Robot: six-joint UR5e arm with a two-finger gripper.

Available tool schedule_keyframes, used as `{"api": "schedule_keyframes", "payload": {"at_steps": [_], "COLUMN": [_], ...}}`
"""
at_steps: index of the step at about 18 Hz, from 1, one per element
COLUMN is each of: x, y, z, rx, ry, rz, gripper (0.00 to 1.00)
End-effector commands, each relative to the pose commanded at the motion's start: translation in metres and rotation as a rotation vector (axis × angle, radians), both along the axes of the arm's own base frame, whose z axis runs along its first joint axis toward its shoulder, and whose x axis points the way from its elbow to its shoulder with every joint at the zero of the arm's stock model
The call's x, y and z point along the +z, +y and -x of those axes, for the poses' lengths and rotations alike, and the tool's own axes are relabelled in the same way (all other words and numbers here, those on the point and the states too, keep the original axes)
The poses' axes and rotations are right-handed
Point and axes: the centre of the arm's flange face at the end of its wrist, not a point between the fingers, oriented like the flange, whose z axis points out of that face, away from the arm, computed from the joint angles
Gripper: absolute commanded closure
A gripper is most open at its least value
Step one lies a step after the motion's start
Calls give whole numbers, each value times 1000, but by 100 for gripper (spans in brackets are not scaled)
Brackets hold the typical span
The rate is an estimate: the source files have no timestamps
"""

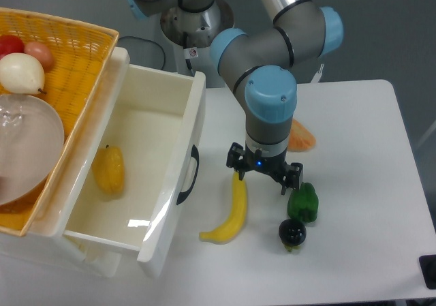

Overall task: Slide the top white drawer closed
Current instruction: 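Move the gripper down beside the open white drawer's front panel, then push the drawer front with the gripper into the cabinet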

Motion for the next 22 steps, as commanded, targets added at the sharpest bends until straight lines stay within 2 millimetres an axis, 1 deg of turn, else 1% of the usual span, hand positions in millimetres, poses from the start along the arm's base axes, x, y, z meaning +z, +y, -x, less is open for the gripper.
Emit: {"api": "schedule_keyframes", "payload": {"at_steps": [2,5,8,11,14,17,19,22], "x": [-6,-6,-12,-14,-10,-10,-9,-9], "y": [5,15,24,27,31,32,37,38], "z": [-2,-12,-22,-25,-32,-34,-41,-43], "rx": [47,44,55,47,35,32,33,34], "ry": [-5,-5,-24,-27,-25,-25,-25,-26], "rz": [-3,-9,-15,-12,-18,-18,-20,-21], "gripper": [0,0,0,0,0,0,0,0]}}
